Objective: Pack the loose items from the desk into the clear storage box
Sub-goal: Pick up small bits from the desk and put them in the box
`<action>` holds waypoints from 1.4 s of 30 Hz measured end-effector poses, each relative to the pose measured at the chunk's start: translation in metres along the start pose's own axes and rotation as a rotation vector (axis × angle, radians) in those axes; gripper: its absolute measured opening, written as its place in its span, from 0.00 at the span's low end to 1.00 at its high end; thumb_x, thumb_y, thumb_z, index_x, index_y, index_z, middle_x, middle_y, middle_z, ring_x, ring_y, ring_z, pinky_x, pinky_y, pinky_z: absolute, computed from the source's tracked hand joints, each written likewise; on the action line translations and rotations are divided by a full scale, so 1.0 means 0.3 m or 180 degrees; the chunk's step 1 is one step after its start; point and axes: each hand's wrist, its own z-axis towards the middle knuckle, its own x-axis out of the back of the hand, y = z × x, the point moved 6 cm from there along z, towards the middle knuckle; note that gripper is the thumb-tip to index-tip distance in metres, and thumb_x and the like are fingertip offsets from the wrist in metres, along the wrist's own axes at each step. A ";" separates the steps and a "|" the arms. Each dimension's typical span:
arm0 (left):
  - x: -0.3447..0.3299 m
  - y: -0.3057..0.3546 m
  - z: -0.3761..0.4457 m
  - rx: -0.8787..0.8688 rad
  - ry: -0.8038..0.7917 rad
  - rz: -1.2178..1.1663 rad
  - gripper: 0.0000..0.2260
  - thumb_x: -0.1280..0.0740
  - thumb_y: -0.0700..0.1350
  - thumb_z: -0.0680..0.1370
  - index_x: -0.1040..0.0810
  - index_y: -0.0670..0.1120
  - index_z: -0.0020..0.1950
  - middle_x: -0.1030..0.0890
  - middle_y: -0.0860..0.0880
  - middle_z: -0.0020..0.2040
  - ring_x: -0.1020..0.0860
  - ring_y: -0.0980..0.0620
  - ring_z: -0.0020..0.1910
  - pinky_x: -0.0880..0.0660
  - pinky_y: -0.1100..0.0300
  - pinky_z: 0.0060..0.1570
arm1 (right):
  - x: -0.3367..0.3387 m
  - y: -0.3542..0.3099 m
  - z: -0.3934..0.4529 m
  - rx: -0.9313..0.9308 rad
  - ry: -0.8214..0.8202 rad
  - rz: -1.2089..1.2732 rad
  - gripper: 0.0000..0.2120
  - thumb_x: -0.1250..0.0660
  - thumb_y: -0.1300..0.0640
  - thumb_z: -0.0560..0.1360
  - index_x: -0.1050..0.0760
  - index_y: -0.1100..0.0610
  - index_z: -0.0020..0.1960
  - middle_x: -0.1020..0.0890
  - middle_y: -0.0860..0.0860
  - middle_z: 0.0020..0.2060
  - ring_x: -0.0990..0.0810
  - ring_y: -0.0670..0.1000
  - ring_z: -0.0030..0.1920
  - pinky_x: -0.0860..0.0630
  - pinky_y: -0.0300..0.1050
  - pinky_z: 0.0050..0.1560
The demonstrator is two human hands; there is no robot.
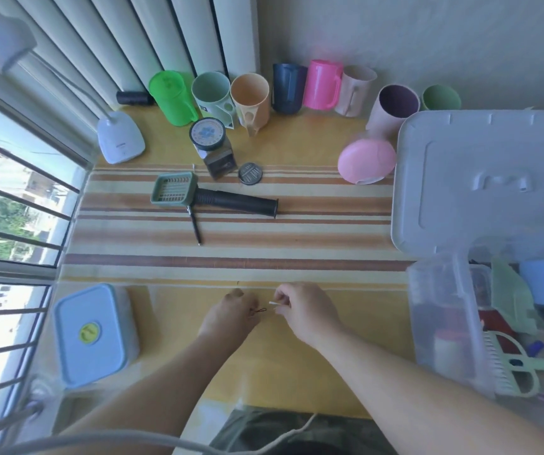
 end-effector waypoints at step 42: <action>0.433 0.738 -0.235 -0.0725 0.1386 -0.1003 0.03 0.30 0.47 0.74 0.18 0.54 0.41 0.19 0.56 0.33 0.22 0.56 0.35 0.27 0.60 0.35 | 0.895 0.141 -0.368 0.1507 0.1847 -0.1112 0.08 0.34 0.58 0.76 0.21 0.60 0.41 0.25 0.55 0.44 0.27 0.61 0.51 0.26 0.52 0.40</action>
